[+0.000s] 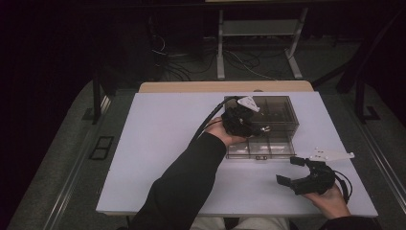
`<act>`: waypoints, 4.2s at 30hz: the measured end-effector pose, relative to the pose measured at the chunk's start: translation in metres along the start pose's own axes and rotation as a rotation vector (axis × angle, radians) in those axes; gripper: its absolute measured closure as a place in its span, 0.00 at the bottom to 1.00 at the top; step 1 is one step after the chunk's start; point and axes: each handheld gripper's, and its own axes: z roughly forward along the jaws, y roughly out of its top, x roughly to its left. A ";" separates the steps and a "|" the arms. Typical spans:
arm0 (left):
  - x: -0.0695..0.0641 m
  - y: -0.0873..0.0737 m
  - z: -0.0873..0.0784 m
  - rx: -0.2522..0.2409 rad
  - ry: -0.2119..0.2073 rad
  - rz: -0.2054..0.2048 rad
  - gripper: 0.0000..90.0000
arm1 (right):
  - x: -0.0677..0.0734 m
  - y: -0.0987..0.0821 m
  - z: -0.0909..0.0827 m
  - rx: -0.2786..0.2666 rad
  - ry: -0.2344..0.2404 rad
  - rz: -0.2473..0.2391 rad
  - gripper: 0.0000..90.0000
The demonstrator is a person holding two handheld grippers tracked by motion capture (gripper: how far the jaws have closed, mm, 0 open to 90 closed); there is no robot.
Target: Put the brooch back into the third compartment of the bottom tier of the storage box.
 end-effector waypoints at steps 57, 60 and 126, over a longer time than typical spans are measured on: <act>-0.005 0.002 0.087 -0.033 -0.090 -0.031 0.88 | 0.000 -0.001 0.000 0.003 0.014 -0.013 0.00; -0.004 0.001 0.091 -0.037 -0.092 -0.039 0.88 | 0.001 -0.001 -0.001 0.004 0.014 -0.012 0.00; -0.010 -0.016 0.058 -0.081 -0.141 -0.051 0.27 | 0.000 -0.001 -0.001 0.004 0.015 -0.015 0.00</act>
